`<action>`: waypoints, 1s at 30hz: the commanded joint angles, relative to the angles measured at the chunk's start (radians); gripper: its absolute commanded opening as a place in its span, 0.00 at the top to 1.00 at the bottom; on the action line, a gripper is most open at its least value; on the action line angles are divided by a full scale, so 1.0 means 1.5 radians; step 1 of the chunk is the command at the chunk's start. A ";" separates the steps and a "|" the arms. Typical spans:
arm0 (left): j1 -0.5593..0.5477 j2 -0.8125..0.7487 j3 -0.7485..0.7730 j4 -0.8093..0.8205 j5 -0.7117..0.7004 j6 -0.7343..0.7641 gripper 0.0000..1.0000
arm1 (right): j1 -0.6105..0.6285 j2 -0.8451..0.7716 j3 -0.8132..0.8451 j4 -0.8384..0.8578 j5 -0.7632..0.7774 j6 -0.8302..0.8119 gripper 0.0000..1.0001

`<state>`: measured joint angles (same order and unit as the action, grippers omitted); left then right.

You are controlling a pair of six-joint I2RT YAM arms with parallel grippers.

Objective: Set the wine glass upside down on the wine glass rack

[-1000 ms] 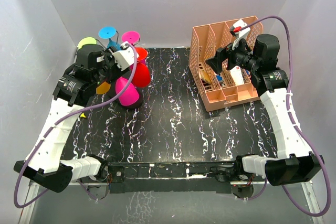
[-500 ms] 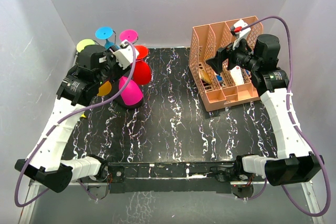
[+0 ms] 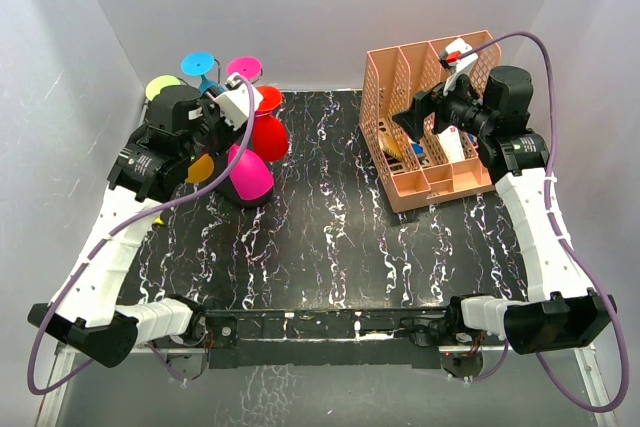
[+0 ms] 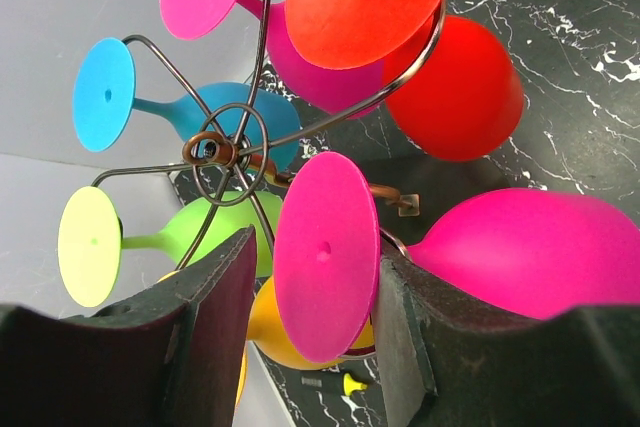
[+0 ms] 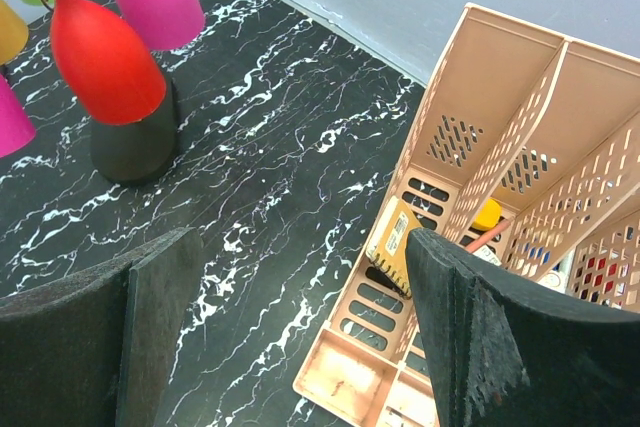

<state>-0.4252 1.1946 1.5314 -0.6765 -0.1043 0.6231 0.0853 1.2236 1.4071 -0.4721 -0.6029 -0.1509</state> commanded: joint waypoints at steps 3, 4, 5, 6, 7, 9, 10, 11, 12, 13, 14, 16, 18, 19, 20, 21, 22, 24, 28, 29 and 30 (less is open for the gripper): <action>-0.002 -0.020 0.030 0.027 -0.017 -0.032 0.55 | -0.004 -0.017 -0.002 0.044 -0.009 0.008 0.09; -0.001 -0.020 0.032 0.028 -0.019 -0.035 0.55 | -0.005 -0.016 -0.002 0.045 -0.009 0.008 0.09; -0.002 -0.020 0.036 0.029 -0.019 -0.038 0.55 | -0.005 -0.017 -0.002 0.046 -0.009 0.009 0.09; -0.002 -0.020 0.038 0.028 -0.018 -0.040 0.56 | -0.005 -0.017 -0.002 0.045 -0.010 0.009 0.09; -0.002 -0.021 0.040 0.029 -0.018 -0.044 0.55 | -0.005 -0.017 -0.002 0.046 -0.010 0.010 0.09; -0.002 -0.022 0.039 0.029 -0.012 -0.050 0.55 | -0.005 -0.018 -0.004 0.047 -0.011 0.010 0.09; -0.002 -0.022 0.037 0.029 -0.008 -0.053 0.55 | -0.006 -0.017 -0.004 0.047 -0.010 0.010 0.09; -0.001 -0.022 0.033 0.030 -0.004 -0.055 0.55 | -0.006 -0.017 -0.004 0.047 -0.010 0.010 0.09; -0.002 -0.023 0.027 0.031 -0.003 -0.057 0.54 | -0.006 -0.017 -0.005 0.047 -0.010 0.010 0.09; -0.002 -0.022 0.022 0.034 -0.002 -0.059 0.54 | -0.006 -0.016 -0.005 0.047 -0.011 0.010 0.08; -0.002 -0.023 0.017 0.037 0.001 -0.062 0.54 | -0.006 -0.017 -0.005 0.047 -0.011 0.010 0.08; -0.002 -0.023 0.008 0.039 0.011 -0.066 0.53 | -0.006 -0.016 -0.003 0.047 -0.012 0.011 0.08; -0.002 -0.022 0.001 0.043 0.021 -0.076 0.52 | -0.006 -0.016 -0.003 0.048 -0.012 0.011 0.09; -0.002 -0.021 -0.001 0.046 0.026 -0.080 0.52 | -0.007 -0.016 -0.003 0.047 -0.012 0.011 0.09; -0.002 -0.021 -0.003 0.047 0.033 -0.086 0.51 | -0.007 -0.016 -0.003 0.047 -0.012 0.012 0.09; -0.002 -0.020 -0.004 0.049 0.040 -0.093 0.51 | -0.008 -0.016 -0.004 0.047 -0.013 0.012 0.09; -0.002 -0.019 -0.005 0.049 0.049 -0.099 0.51 | -0.009 -0.016 -0.005 0.047 -0.013 0.013 0.08; -0.002 -0.018 -0.006 0.049 0.067 -0.111 0.50 | -0.010 -0.015 -0.005 0.048 -0.014 0.013 0.08; -0.002 -0.019 -0.007 0.049 0.083 -0.124 0.49 | -0.012 -0.017 -0.005 0.050 -0.016 0.015 0.09; -0.002 -0.020 -0.007 0.049 0.087 -0.124 0.48 | -0.011 -0.018 -0.006 0.050 -0.016 0.015 0.09; -0.002 -0.021 -0.007 0.049 0.092 -0.127 0.47 | -0.011 -0.018 -0.007 0.050 -0.017 0.015 0.08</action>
<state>-0.4252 1.1927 1.5208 -0.6281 -0.0174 0.4694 0.0753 1.2236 1.3968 -0.4660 -0.6128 -0.1410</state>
